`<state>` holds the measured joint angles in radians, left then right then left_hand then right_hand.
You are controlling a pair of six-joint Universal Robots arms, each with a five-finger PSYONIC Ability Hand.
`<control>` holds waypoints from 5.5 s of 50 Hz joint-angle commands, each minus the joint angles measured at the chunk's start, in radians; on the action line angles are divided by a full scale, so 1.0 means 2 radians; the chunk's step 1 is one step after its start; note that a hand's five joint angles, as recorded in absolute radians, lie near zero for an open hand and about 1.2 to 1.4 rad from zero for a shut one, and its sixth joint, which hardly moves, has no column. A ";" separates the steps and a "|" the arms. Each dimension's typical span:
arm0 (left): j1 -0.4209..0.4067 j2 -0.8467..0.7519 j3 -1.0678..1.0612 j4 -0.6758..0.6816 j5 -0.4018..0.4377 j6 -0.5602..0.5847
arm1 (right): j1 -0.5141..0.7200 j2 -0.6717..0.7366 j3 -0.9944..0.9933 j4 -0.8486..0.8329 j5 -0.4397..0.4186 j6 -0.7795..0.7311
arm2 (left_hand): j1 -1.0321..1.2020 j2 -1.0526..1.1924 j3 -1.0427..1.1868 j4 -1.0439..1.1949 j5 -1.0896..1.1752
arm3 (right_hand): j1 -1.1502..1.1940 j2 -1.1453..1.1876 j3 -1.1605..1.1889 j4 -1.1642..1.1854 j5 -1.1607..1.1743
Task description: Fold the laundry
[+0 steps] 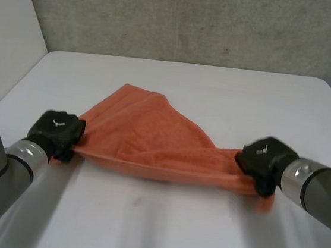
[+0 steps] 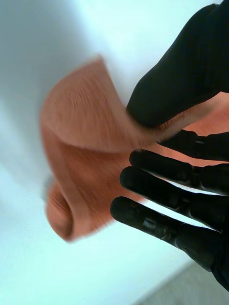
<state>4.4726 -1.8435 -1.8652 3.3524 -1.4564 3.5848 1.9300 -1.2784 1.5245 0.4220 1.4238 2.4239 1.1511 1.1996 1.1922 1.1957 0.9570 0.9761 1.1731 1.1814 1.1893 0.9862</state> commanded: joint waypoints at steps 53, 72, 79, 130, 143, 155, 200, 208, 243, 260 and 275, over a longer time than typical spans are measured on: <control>0.029 -0.088 0.002 0.169 -0.007 0.043 | -0.040 0.000 0.100 -0.294 -0.029 0.103 | -0.231 -0.255 -0.252 -0.253 -0.221 | 0.210 0.112 0.107 0.103 0.118; 0.084 -0.094 -0.003 0.145 -0.005 0.041 | -0.071 0.006 0.116 -0.298 -0.035 0.104 | 0.108 0.084 0.087 0.085 0.118 | 0.210 0.112 0.107 0.103 0.118; 0.081 -0.072 -0.012 0.126 -0.001 0.042 | -0.070 0.003 0.106 -0.290 -0.032 0.102 | 0.123 0.098 0.102 0.100 0.132 | 0.210 0.112 0.107 0.103 0.118; 0.151 -0.113 0.028 0.056 0.095 0.043 | -0.087 0.030 0.104 -0.261 -0.071 0.101 | -0.238 -0.263 -0.259 -0.261 -0.229 | 0.210 0.112 0.107 0.103 0.118; 0.151 -0.128 0.049 0.061 0.095 0.042 | -0.087 0.037 0.104 -0.262 -0.071 0.101 | -0.191 -0.216 -0.212 -0.214 -0.182 | 0.210 0.112 0.107 0.103 0.118; 0.151 -0.140 0.067 0.060 0.096 0.042 | -0.086 0.046 0.104 -0.262 -0.071 0.100 | -0.158 -0.182 -0.178 -0.180 -0.148 | 0.210 0.112 0.107 0.103 0.118; 0.161 0.202 -0.074 -0.105 0.081 0.102 | -0.121 -0.084 0.065 -0.058 -0.061 0.009 | 0.123 0.098 0.102 0.100 0.132 | 0.210 0.112 0.107 0.103 0.118; 0.162 0.137 -0.078 -0.117 0.082 0.133 | -0.117 -0.067 0.084 -0.020 -0.062 -0.079 | 0.123 0.098 0.102 0.100 0.132 | 0.210 0.112 0.107 0.103 0.118; 0.049 -0.013 0.326 0.109 -0.011 0.003 | -0.077 -0.011 -0.193 -0.352 -0.034 0.120 | 0.123 0.098 0.102 0.100 0.132 | 0.210 0.112 0.107 0.103 0.118; 0.044 -0.114 0.114 0.132 -0.006 0.006 | -0.077 0.085 -0.028 -0.345 -0.061 0.084 | 0.123 0.098 0.102 0.100 0.132 | 0.210 0.112 0.107 0.103 0.118; 0.049 -0.006 0.005 0.009 -0.010 0.011 | -0.088 0.063 -0.026 -0.066 -0.048 -0.051 | 0.123 0.098 0.102 0.100 0.132 | 0.210 0.112 0.107 0.103 0.118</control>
<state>4.5666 -2.0235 -1.7708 3.5383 -1.4724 3.6059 1.7655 -1.0656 1.4798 -0.0062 1.3130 2.4497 1.1236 1.1998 1.1937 1.1964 0.9594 0.9784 1.1775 1.1886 1.1933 0.9971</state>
